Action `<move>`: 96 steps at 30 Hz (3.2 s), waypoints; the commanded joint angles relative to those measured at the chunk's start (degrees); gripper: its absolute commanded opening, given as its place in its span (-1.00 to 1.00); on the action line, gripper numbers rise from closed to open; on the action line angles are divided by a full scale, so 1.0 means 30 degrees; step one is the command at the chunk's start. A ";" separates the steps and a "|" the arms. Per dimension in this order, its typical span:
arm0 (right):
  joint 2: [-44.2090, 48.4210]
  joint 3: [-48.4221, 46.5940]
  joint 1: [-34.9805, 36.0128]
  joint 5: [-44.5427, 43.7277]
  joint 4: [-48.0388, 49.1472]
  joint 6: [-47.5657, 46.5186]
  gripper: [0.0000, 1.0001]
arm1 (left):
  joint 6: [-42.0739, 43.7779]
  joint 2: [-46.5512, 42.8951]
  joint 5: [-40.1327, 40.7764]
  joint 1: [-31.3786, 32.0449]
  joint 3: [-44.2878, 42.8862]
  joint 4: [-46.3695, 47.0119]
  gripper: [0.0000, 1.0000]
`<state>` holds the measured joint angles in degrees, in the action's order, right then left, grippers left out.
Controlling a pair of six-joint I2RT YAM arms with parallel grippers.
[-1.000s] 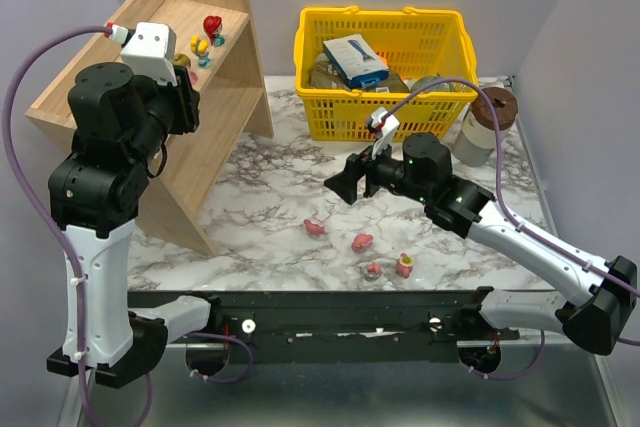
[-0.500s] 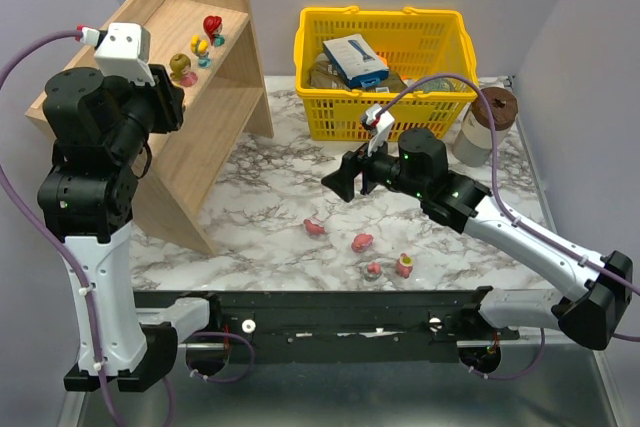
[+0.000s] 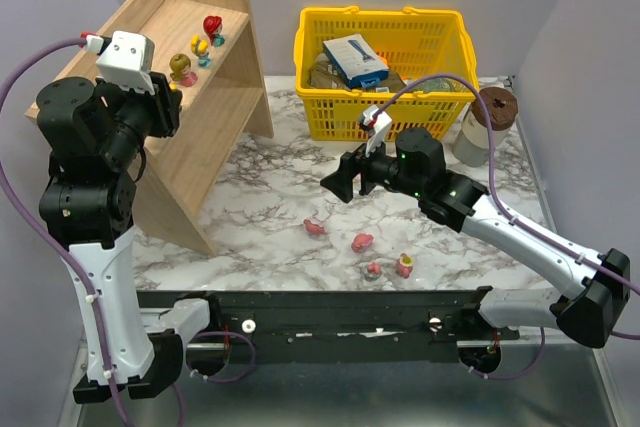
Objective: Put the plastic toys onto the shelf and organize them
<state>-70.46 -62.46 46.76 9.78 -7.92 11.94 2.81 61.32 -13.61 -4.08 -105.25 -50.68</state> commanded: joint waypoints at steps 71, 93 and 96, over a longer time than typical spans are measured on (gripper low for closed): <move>-0.1036 -0.1242 -0.0090 0.1047 -0.0757 -0.0378 0.70 | -0.0145 0.0127 -0.1383 -0.2069 0.0309 0.1071 0.34; -0.1417 -0.1623 -0.0089 0.1515 -0.1050 0.0383 0.69 | -0.3308 -0.1221 0.0992 -0.2069 -0.0627 0.1159 0.76; -0.1301 -0.1506 -0.0060 0.1311 -0.1080 0.0530 0.69 | -0.3776 -0.1280 -0.0117 -0.2069 -0.1241 0.1276 0.76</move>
<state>-74.41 -66.17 46.76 13.23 -10.20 12.53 -5.65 57.69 -11.14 -9.80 -106.06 -47.64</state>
